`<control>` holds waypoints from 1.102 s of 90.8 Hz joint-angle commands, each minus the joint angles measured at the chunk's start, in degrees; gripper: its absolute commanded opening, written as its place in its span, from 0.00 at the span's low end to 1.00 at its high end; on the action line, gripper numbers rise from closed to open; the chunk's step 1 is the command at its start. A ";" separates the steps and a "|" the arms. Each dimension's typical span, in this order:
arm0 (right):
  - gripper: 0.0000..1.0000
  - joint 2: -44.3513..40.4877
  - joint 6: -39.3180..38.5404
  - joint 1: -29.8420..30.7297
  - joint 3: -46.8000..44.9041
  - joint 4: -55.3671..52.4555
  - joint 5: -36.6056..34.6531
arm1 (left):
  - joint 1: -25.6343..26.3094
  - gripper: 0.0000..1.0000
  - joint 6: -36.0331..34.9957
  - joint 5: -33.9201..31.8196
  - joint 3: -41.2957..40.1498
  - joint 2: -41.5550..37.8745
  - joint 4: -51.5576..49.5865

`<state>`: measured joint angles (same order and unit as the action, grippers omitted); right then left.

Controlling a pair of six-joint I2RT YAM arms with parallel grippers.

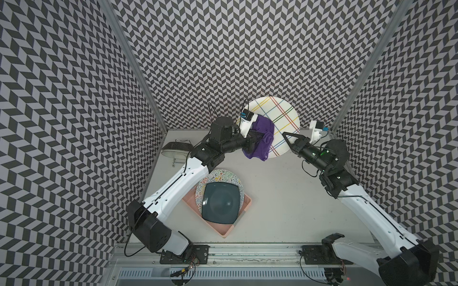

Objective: Wipe the wet plate dry
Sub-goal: Wipe the plate with towel.

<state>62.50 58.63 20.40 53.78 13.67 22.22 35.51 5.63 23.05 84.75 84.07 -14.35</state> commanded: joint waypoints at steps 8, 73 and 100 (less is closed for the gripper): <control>0.00 -2.07 4.95 4.98 1.29 20.69 7.02 | 2.77 0.00 2.84 -1.98 -8.67 -2.51 -2.40; 0.00 -4.51 4.24 4.48 -1.98 22.25 7.70 | -7.60 0.00 8.87 -2.99 -1.42 -0.83 2.96; 0.00 -3.44 11.64 -0.31 0.26 26.54 4.37 | -1.81 0.00 8.03 -10.48 -5.47 -3.59 1.98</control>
<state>61.93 64.01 23.16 49.54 18.65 25.28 34.54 10.17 13.72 82.00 81.08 -9.10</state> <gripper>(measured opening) 0.092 0.069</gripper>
